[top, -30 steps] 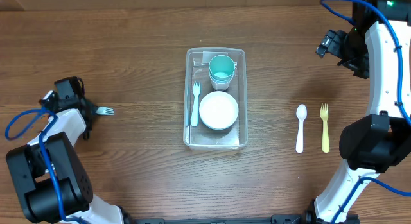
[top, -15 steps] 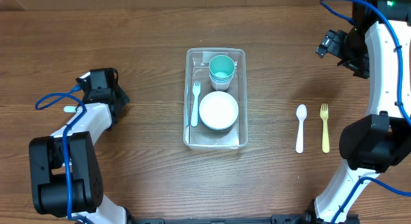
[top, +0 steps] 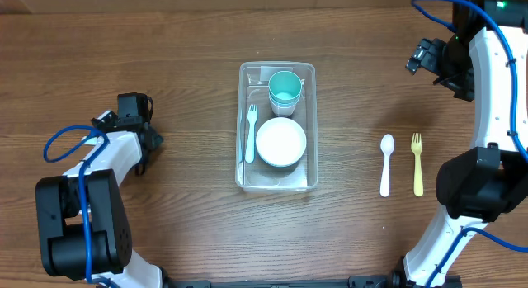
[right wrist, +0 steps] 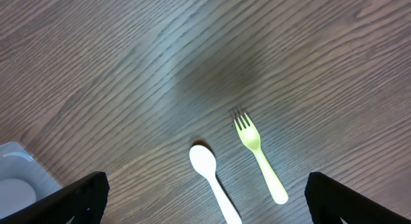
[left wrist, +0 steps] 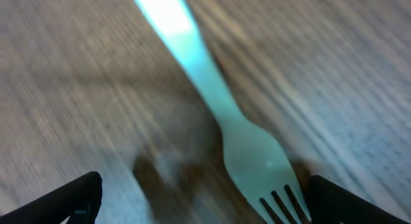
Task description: Pack container
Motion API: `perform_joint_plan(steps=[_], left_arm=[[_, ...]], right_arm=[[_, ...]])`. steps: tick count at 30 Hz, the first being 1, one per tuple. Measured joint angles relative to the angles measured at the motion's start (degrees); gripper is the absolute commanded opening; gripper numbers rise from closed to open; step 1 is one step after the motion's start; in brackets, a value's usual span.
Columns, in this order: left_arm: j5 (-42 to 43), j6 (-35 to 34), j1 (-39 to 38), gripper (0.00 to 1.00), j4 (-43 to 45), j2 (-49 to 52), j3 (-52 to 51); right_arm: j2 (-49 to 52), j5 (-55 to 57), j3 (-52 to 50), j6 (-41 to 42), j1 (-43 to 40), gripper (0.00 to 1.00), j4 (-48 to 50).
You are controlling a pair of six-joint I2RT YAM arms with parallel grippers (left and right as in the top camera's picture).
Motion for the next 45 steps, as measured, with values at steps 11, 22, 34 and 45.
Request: perform_joint_plan(steps=[11, 22, 34, 45], left_arm=[[-1.4, -12.04, 0.0, 1.0, -13.7, -0.17, 1.84], [1.29, -16.31, 0.0, 1.0, -8.57, -0.17, 1.31], [18.43, -6.03, 11.78, 0.92, -0.46, -0.7, 1.55], [22.38, 0.79, 13.25, 0.96, -1.68, -0.94, 1.75]], right_arm=[[0.0, 0.0, 0.0, 0.0, -0.02, 1.0, -0.02], [0.0, 0.02, 0.0, -0.02, -0.02, 1.0, -0.02], [0.0, 0.02, 0.0, 0.02, -0.02, 1.0, 0.0], [0.0, 0.0, 0.0, 0.0, -0.02, 1.0, 0.0]])
